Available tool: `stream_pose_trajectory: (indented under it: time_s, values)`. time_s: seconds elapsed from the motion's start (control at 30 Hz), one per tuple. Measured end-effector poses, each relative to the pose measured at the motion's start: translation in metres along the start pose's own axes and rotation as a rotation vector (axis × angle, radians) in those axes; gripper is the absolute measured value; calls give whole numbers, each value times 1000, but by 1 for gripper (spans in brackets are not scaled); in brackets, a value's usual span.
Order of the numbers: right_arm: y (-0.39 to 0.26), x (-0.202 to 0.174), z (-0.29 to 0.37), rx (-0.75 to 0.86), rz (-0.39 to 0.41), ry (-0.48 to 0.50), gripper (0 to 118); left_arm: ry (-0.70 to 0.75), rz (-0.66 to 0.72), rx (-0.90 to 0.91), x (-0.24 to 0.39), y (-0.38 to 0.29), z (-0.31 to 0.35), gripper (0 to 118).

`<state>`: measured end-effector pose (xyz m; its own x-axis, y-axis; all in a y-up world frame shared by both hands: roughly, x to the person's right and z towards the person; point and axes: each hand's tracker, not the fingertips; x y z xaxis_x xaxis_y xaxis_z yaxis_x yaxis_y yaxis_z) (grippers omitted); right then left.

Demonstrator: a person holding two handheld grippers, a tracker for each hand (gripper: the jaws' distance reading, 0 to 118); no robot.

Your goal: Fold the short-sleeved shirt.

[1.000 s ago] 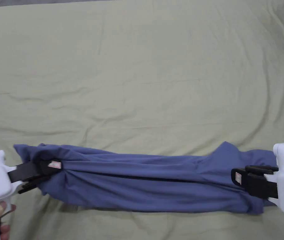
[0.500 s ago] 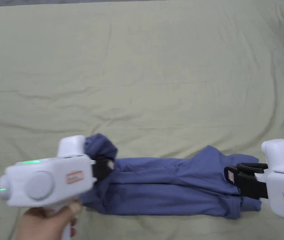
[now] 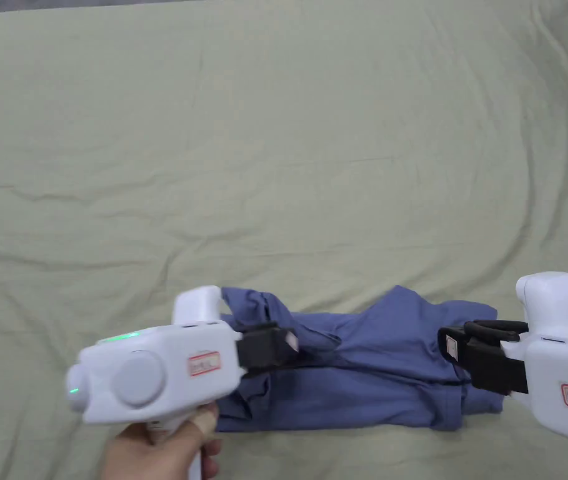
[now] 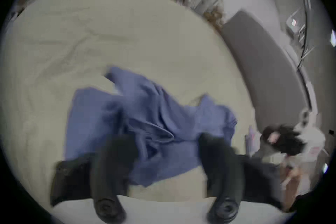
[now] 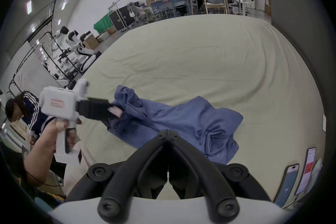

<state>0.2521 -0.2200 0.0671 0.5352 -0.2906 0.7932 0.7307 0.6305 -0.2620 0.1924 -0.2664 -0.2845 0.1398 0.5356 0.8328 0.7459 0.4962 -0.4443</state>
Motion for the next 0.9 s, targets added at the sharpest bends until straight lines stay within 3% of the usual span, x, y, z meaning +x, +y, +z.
stream_pose_trajectory:
  time_s: [0.03, 0.1, 0.23, 0.5, 0.67, 0.77, 0.83, 0.9]
  values:
    - [0, 1, 2, 6, -5, 4, 2, 21, 0, 73, -1, 2, 13, 0]
    - [0, 2, 4, 13, -15, 14, 2, 210, -52, 126, -2, 7, 27, 0]
    - [-3, 7, 3, 18, -32, 24, 2, 330, -127, 37, -13, 10, 3, 0]
    - [-10, 11, 12, 7, -54, 4, 2, 191, -342, -218, 50, -50, -102, 0]
    - [-13, 14, 22, 9, -56, -22, 2, 57, -435, -287, 111, -85, -126, 0]
    - [-12, 16, 26, 16, -64, -29, 2, 101, -507, -303, 129, -101, -142, 0]
    - [-11, 14, 30, 22, -61, -30, 2, 82, -463, -301, 126, -92, -135, 0]
    - [-10, 12, 32, 28, -52, -21, 2, -70, -322, -292, 114, -73, -112, 0]
